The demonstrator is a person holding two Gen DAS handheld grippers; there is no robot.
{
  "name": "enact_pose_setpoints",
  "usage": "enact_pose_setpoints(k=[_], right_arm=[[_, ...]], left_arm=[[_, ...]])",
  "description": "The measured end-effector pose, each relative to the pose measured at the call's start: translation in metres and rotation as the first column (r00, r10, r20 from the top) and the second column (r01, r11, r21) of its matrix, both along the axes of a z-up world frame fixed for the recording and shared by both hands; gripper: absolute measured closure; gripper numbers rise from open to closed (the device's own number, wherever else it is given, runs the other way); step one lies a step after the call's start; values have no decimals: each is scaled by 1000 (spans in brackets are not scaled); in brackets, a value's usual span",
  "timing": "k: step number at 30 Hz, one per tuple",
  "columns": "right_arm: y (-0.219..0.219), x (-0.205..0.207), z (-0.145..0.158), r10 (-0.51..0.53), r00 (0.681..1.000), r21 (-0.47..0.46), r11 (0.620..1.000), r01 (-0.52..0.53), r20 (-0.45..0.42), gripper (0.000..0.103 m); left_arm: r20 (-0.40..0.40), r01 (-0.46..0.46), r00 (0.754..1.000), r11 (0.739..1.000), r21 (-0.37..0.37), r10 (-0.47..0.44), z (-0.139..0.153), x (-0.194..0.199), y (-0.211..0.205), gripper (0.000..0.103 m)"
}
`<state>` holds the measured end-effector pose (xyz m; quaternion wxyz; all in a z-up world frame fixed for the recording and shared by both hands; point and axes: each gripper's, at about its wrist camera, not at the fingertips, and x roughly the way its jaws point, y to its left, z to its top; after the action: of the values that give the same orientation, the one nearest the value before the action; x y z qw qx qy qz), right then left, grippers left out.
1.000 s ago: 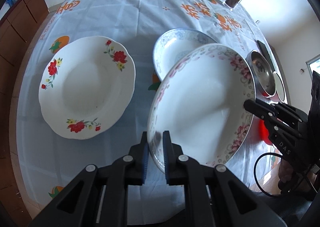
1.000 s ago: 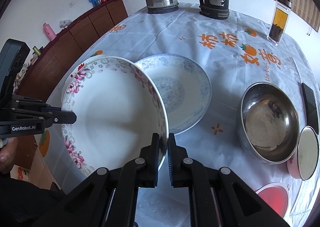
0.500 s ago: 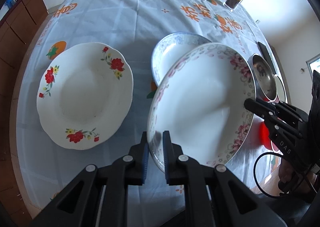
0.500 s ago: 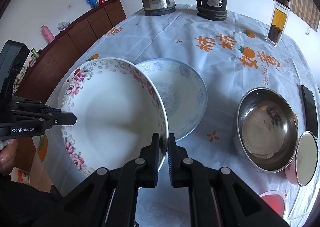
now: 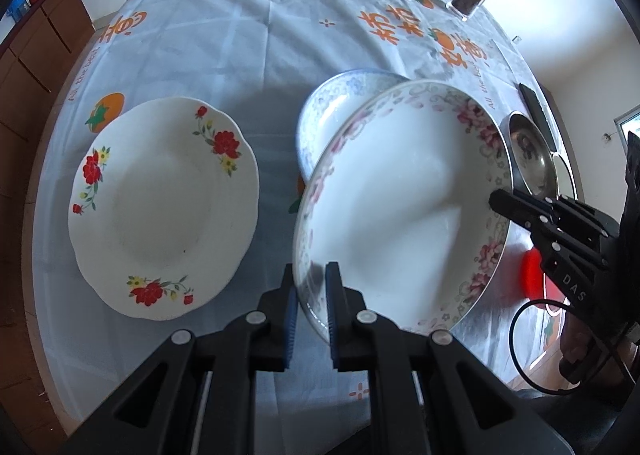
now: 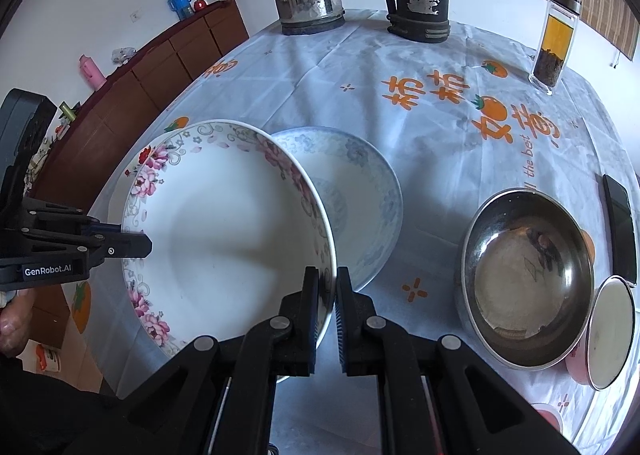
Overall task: Organize plates and bowls
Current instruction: 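Lift the pink-floral plate with both grippers toward the blue-patterned bowl, then lower the pink-floral plate onto the blue-patterned bowl with both grippers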
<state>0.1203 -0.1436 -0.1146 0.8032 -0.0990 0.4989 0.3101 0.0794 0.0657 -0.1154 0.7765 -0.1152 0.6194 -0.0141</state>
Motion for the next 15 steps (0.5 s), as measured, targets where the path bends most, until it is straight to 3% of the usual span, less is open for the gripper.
enact_pose_setpoints(k=[15], right_arm=[[1, 18, 0, -6, 1000, 2, 1000, 6, 2, 94]], left_arm=[[-7, -9, 1000, 1000, 6, 9, -2, 16, -1, 93]])
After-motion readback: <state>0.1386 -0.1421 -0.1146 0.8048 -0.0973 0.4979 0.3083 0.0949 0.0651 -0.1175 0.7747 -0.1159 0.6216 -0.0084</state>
